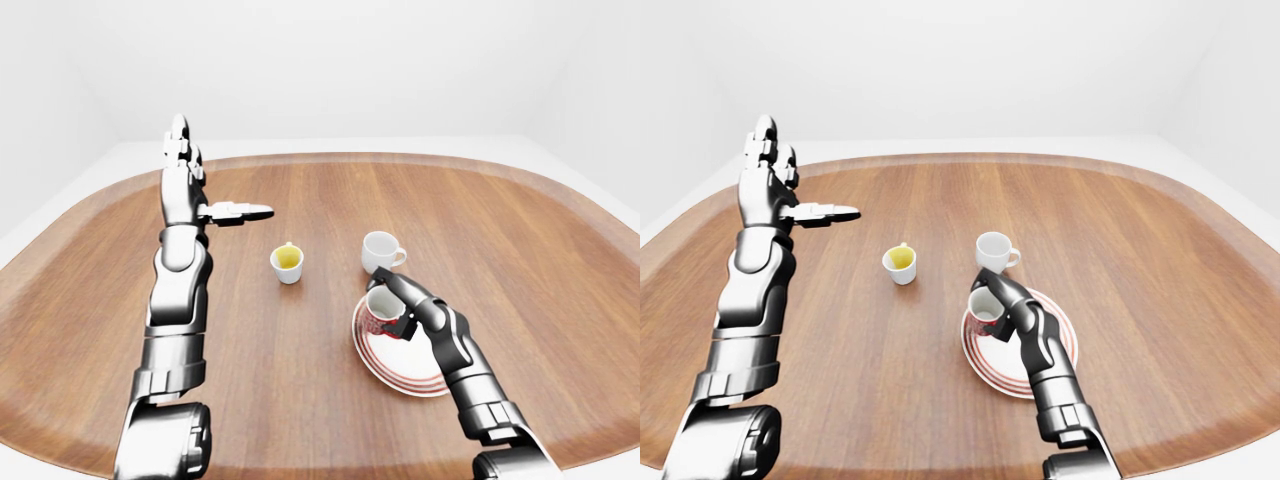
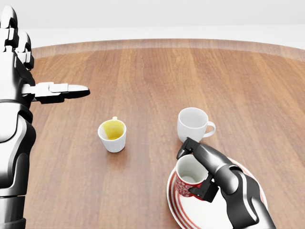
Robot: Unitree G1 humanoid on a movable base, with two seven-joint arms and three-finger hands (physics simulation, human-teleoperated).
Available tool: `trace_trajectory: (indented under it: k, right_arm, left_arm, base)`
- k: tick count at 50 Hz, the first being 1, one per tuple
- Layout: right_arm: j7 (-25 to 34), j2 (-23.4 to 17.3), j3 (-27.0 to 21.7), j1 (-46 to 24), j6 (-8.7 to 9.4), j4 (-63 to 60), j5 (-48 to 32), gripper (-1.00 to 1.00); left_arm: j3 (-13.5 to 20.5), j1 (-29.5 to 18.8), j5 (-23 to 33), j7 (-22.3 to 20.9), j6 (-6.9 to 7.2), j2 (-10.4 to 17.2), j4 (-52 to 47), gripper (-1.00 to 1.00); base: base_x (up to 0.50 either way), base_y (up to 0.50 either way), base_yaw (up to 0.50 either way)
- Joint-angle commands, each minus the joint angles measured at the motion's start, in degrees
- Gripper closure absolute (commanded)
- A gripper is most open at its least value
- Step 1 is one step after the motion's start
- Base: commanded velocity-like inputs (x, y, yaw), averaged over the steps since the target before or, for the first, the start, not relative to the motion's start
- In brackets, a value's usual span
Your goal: Pick up the red mug and put it on the plate
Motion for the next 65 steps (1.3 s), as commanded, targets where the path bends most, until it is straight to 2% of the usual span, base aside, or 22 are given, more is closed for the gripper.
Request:
trace_trajectory:
  k: [1,15,39,65]
  right_arm:
    - [-0.74,-1.93,-1.69,0.9,0.0,0.1,0.03,1.0]
    - [-1.06,-3.5,-3.15,3.75,0.0,-1.04,1.03,1.0]
    - [-2.54,-5.92,-4.9,4.16,0.0,2.0,1.91,1.0]
    - [-6.0,-8.73,-6.07,0.93,0.0,11.06,4.73,1.0]
  left_arm:
    - [-0.09,-0.24,0.15,-0.03,0.0,-0.1,0.09,-1.0]
    - [-0.25,0.15,0.26,0.03,0.0,-0.43,-0.61,-1.0]
    - [-0.45,0.42,0.44,0.09,0.0,-0.8,0.23,-1.0]
    - [-0.55,1.12,0.74,-0.06,0.0,-1.01,-1.77,-1.0]
  base:
    - [0.0,0.0,0.0]
    - [0.0,0.0,0.0]
    - [0.0,0.0,0.0]
    - [0.0,0.0,0.0]
